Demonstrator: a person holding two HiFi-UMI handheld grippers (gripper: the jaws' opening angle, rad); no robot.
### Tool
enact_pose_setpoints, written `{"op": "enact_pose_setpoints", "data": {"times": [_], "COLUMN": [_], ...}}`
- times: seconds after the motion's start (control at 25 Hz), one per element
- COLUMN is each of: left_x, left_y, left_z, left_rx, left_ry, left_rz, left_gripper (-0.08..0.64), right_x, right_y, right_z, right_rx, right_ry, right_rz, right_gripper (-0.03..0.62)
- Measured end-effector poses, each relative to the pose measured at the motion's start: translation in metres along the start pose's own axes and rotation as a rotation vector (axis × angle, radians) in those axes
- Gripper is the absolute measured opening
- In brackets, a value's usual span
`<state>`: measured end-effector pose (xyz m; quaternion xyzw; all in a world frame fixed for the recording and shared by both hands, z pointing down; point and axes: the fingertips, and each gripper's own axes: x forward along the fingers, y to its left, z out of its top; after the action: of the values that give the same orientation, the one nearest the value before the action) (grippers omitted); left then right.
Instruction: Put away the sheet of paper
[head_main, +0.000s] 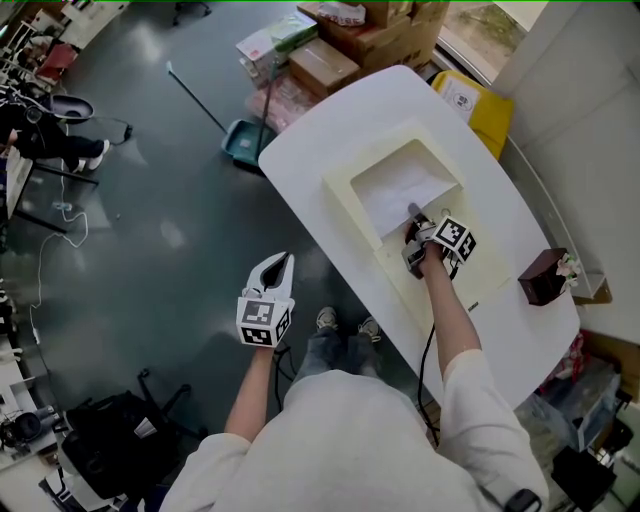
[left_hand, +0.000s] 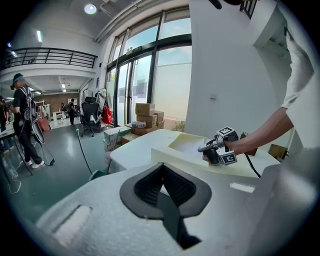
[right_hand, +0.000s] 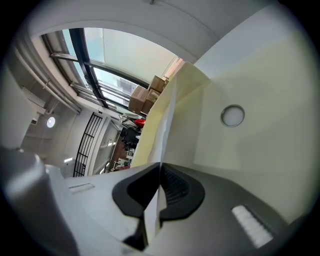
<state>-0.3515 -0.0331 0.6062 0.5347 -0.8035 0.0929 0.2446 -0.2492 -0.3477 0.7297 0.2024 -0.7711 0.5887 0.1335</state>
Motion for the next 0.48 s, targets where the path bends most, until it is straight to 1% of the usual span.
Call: {"op": "enact_pose_setpoints", "data": {"times": [0.16,0.2,0.28,0.36,0.4,0.48], "left_x": [-0.001,-0.001,-0.001,0.001,0.001,0.003], "left_y": [0.002,0.002,0.002,0.002,0.001,0.000], "left_z": [-0.002,-0.002,-0.002,-0.002,-0.002,-0.001], "left_rx": [0.001,0.003,0.004,0.004,0.004,0.005], "left_ry": [0.003,0.003,0.004,0.009,0.011,0.013], "left_rz": [-0.002,-0.002,-0.003,-0.007,-0.009,-0.014], "left_gripper": [0.006,0.006,0.006,0.006,0.006,0.006], "right_x": [0.006,0.007,0.007,0.006,0.006,0.006], "right_y": [0.005,0.007,0.010,0.014,0.015,0.019], "right_z": [0.000,-0.001,-0.002,-0.003,-0.003,-0.005], "right_rx": [-0.022,-0.032,-0.052,-0.071,-0.087,-0.149], "right_ry": [0.015,0.025,0.040,0.052,0.060,0.084], "right_rz": [0.010,0.016,0.028,0.038,0.040,0.040], "right_gripper": [0.005,0.014,0.049,0.060,0.076,0.110]}}
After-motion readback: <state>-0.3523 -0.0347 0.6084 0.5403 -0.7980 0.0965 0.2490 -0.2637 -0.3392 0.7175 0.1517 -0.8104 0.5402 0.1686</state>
